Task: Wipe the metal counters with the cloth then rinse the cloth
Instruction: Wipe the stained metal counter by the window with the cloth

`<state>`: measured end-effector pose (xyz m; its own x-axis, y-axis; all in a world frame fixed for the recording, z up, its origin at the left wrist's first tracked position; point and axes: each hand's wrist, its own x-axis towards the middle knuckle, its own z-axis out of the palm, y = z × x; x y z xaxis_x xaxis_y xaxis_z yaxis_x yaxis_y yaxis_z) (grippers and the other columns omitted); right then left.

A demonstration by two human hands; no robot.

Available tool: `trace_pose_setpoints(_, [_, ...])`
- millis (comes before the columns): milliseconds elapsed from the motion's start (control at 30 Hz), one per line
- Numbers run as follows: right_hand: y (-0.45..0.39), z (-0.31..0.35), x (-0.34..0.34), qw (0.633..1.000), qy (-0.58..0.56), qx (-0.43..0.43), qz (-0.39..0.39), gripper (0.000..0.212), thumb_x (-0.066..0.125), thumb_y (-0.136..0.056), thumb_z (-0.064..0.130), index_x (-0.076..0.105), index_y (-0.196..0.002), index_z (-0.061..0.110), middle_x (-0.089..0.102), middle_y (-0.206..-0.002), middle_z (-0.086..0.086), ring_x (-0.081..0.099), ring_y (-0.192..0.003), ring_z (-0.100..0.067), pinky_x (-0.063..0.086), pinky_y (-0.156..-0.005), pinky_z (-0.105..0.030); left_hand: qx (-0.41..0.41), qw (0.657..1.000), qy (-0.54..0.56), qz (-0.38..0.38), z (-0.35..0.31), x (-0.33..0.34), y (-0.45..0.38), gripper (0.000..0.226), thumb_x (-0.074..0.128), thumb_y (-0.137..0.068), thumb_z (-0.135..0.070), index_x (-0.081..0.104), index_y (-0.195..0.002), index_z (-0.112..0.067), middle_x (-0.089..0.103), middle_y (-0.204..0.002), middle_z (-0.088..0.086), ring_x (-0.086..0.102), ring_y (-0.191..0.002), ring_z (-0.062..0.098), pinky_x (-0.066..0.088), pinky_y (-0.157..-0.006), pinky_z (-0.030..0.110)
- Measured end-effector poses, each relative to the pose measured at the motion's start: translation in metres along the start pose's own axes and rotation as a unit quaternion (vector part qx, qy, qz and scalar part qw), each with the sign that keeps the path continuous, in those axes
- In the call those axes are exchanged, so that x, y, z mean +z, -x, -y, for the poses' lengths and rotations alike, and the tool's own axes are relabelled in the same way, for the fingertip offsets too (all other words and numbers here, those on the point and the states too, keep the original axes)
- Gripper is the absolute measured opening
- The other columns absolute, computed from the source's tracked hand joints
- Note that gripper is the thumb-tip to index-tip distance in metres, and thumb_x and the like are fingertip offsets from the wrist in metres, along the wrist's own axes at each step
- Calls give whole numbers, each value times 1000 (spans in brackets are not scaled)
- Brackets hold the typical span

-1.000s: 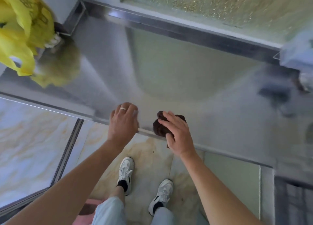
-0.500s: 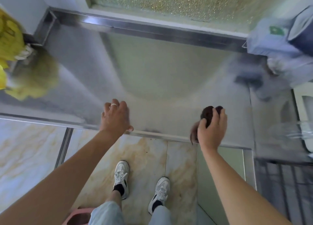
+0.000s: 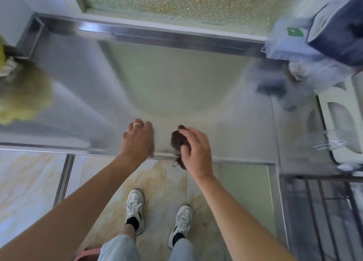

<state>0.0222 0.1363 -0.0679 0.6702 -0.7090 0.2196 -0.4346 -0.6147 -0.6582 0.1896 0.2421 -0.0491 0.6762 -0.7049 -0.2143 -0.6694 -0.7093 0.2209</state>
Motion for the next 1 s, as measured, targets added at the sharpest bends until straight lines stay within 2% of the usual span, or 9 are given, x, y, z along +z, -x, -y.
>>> trace_pose_setpoints(67, [-3,-30,-32,997,31,39,-66,44,50,-82,3,72,-119,8,67,-124,-10,59,-110,-30,48,-105,-38,42,998,56,-11,-18,8,2,21,59,-92,-18,58,-113,-17,51,-120,11,54,-107,34,50,-83,48])
trace_pose_setpoints(233, [15,-119,-101,965,127,167,-158,47,50,-82,-2,68,-125,6,59,-134,-17,53,-118,-38,43,-109,-47,98,993,47,47,-63,15,4,60,80,-69,-20,54,-122,-24,46,-130,4,49,-116,27,45,-91,42])
trace_pose_setpoints(300, [25,-145,-116,953,146,220,-149,52,48,-82,-1,63,-132,5,54,-144,-20,48,-131,-42,39,-114,-55,106,992,38,56,-75,19,3,63,82,-69,-23,53,-125,-24,44,-132,3,47,-119,27,44,-94,41])
trace_pose_setpoints(367, [34,-158,-119,950,151,253,-103,58,50,-84,-4,56,-141,4,43,-156,-22,36,-146,-45,31,-120,-60,111,992,29,58,-84,23,3,62,82,-71,-25,52,-125,-23,43,-132,4,43,-122,28,42,-96,40])
trace_pose_setpoints(433, [39,-156,-113,950,147,265,-75,63,51,-86,-5,49,-148,6,32,-164,-18,24,-154,-40,22,-125,-56,110,992,13,53,-90,27,4,61,83,-72,-26,52,-124,-22,42,-133,5,40,-124,29,42,-97,41])
trace_pose_setpoints(600, [32,-125,-79,965,123,221,-66,63,48,-84,0,52,-146,8,35,-165,-14,25,-155,-36,20,-128,-50,102,994,-26,41,-95,30,4,65,85,-67,-26,52,-123,-19,43,-133,8,39,-125,31,44,-95,44])
trace_pose_setpoints(733, [25,-87,-44,983,84,160,-18,64,54,-81,-2,57,-143,11,39,-163,-12,29,-154,-33,23,-127,-47,106,992,-50,44,-97,30,4,67,86,-67,-27,51,-123,-18,44,-131,9,41,-122,32,46,-94,46])
trace_pose_setpoints(900, [19,-54,-16,992,39,119,27,63,52,-82,-2,58,-143,11,40,-162,-11,27,-155,-33,24,-126,-49,107,993,-34,38,-97,32,7,60,84,-68,-20,52,-119,-16,45,-130,9,40,-124,34,46,-97,48])
trace_pose_setpoints(1000, [19,-42,-11,993,18,102,59,62,52,-83,-2,60,-142,14,41,-162,-7,27,-156,-28,21,-128,-42,119,992,-23,30,-93,32,9,55,81,-74,-23,53,-120,-18,45,-131,7,39,-127,33,45,-98,46])
